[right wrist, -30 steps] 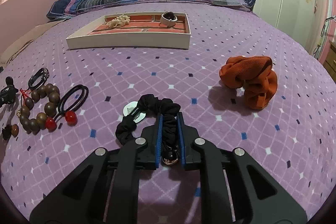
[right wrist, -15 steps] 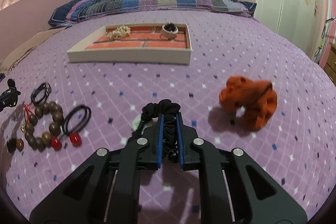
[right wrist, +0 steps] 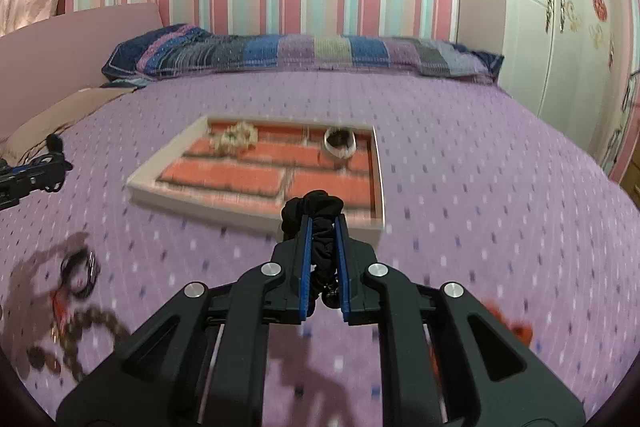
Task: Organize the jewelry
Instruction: 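Carry the hair claw and beaded scrunchie over the tray with both tools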
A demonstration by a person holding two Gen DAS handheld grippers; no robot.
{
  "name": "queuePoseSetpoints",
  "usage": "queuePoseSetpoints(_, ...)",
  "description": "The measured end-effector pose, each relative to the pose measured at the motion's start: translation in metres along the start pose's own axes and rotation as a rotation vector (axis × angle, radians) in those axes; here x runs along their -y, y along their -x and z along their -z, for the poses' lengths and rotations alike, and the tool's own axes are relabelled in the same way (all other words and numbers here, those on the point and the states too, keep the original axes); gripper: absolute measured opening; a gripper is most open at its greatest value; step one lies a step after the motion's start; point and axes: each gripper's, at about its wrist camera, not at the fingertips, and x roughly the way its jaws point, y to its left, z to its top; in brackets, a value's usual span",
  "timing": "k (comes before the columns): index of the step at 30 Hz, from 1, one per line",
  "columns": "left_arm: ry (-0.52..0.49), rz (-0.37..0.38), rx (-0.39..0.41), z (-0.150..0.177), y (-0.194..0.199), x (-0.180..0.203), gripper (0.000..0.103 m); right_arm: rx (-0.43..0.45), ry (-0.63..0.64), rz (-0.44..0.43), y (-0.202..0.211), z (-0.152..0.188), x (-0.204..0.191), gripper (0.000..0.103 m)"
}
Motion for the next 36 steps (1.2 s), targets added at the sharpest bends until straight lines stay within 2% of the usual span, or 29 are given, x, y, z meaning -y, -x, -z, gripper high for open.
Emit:
queuePoseSetpoints(7, -0.096, 0.0, -0.003, -0.046, -0.048, 0.026, 0.048, 0.015, 0.004, -0.004, -0.053, -0.054, 0.0, 0.012)
queuePoseSetpoints(12, -0.083, 0.017, -0.058, -0.066, -0.098, 0.036, 0.048, -0.035, 0.013, 0.015, -0.103, -0.073, -0.001, 0.012)
queuePoseSetpoints(18, -0.028, 0.048, -0.183, -0.077, -0.169, 0.026, 0.048, -0.137, -0.013, 0.026, -0.158, -0.072, 0.008, 0.012)
queuePoseSetpoints(24, -0.004, 0.032, -0.295, -0.079, -0.221, 0.02, 0.048, -0.264, -0.022, 0.046, -0.205, -0.063, 0.019, 0.012)
queuePoseSetpoints(31, 0.01, -0.001, -0.354, -0.082, -0.253, 0.014, 0.048, -0.358, -0.03, 0.114, -0.235, -0.065, 0.032, 0.012)
queuePoseSetpoints(34, -0.006, -0.025, -0.376, -0.082, -0.263, 0.017, 0.048, -0.385, -0.058, 0.107, -0.242, -0.065, 0.039, 0.012)
queuePoseSetpoints(36, -0.014, -0.015, -0.374, -0.083, -0.263, 0.02, 0.048, -0.388, -0.071, 0.103, -0.244, -0.064, 0.042, 0.012)
